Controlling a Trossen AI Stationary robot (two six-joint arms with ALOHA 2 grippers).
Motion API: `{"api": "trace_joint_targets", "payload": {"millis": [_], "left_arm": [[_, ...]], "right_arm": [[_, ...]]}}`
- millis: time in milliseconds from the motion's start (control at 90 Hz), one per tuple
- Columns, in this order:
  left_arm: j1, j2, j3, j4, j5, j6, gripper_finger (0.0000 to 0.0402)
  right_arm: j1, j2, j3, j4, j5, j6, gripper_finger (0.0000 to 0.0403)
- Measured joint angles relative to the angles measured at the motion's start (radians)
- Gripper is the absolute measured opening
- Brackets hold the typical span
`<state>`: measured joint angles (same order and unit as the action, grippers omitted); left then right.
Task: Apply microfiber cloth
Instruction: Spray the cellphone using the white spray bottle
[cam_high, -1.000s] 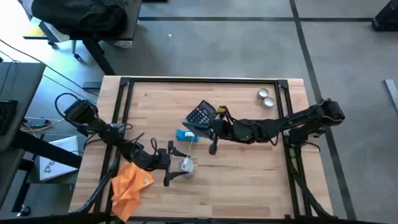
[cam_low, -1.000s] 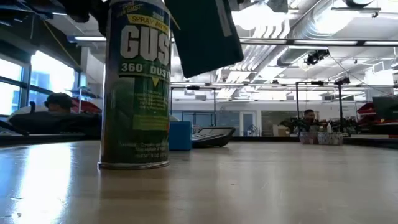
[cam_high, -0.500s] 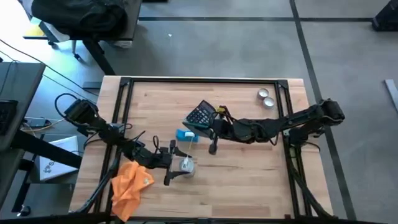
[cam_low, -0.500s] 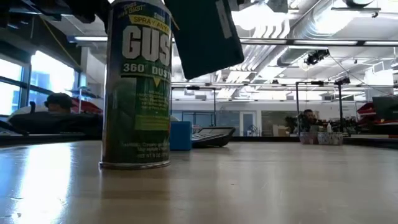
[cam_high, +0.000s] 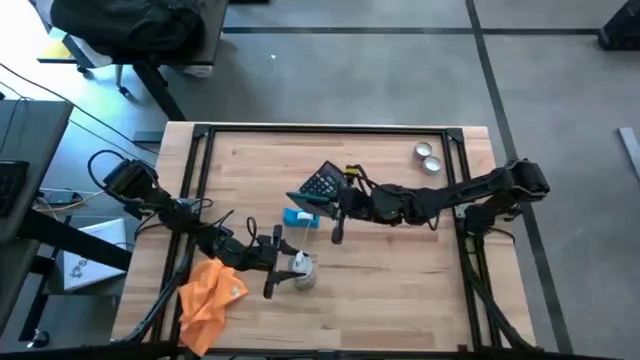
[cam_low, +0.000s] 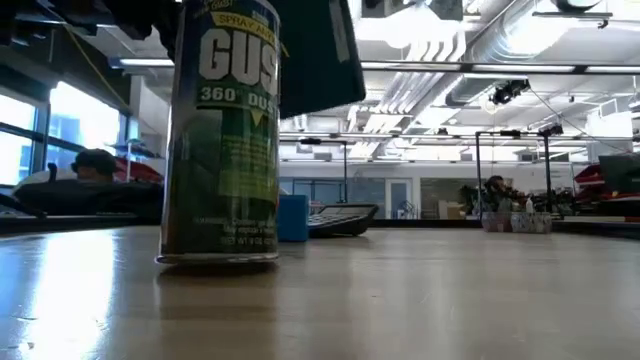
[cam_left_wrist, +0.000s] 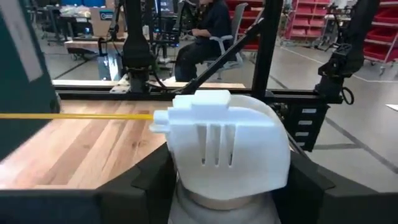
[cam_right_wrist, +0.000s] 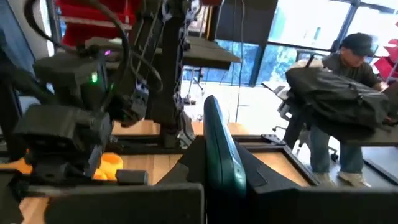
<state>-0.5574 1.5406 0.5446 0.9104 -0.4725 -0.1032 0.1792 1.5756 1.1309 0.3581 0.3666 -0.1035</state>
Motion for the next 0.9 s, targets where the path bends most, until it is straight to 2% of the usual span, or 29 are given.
{"api": "trace_joint_targets", "payload": {"millis": [89, 311, 478, 633, 856, 900], "left_arm": [[-0.005, 0.000, 0.000, 0.000, -0.001, 0.002, 0.0190], [-0.007, 0.000, 0.000, 0.001, 0.000, 0.018, 0.0290], [-0.007, 0.000, 0.000, -0.004, 0.000, 0.018, 0.0305], [-0.007, 0.000, 0.001, -0.032, 0.000, 0.006, 0.0275], [-0.005, -0.003, 0.002, -0.035, 0.007, 0.009, 0.0167], [-0.006, -0.003, 0.002, -0.035, 0.009, 0.009, 0.0160]], "right_arm": [[-0.004, 0.004, 0.000, 0.005, 0.000, 0.000, 0.0001], [-0.012, 0.004, 0.000, 0.031, 0.000, -0.007, 0.0001], [-0.024, 0.004, 0.000, 0.037, 0.000, -0.006, 0.0001], [-0.026, 0.004, 0.000, 0.051, 0.016, 0.019, 0.0001], [-0.022, 0.004, 0.000, 0.051, 0.027, 0.037, 0.0001], [-0.018, 0.004, 0.000, 0.051, 0.033, 0.044, 0.0001]]}}
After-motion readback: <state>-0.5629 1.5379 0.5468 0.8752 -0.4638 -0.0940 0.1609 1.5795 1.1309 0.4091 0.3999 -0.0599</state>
